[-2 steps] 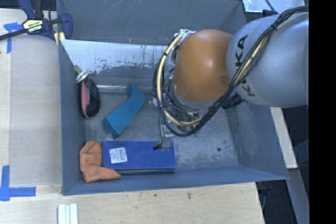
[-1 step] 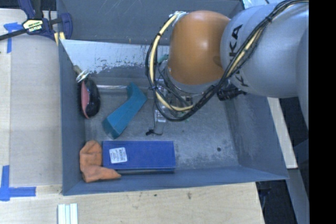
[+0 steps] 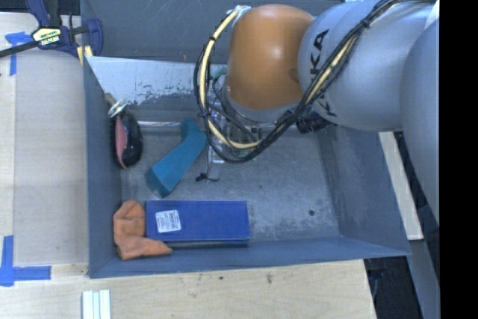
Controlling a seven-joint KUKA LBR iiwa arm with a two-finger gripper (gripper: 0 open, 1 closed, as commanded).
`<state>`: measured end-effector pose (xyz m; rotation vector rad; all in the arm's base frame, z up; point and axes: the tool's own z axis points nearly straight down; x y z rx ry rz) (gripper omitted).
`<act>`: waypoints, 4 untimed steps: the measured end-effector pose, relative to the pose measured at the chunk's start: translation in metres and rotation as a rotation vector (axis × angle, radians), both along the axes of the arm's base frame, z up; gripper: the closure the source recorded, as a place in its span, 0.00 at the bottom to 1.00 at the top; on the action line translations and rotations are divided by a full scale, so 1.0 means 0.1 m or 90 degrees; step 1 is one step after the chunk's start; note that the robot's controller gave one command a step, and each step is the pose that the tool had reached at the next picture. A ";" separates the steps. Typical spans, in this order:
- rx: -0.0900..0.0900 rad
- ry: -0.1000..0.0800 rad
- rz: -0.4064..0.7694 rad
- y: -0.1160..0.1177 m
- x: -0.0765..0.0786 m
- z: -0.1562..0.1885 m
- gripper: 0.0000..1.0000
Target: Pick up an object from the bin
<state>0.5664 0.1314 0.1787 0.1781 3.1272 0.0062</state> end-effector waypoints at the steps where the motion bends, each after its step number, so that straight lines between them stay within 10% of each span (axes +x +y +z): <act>1: -0.003 0.000 0.143 0.27 0.15 -0.48 0.00; 2: -0.002 0.009 0.124 0.38 0.22 -0.80 0.00; 3: -0.003 0.006 0.248 0.49 0.30 -1.02 1.00; 4: -0.003 0.005 0.247 0.49 0.30 -1.02 1.00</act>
Offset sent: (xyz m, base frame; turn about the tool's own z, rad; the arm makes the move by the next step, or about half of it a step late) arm 0.0243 0.0361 -0.0813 -0.1906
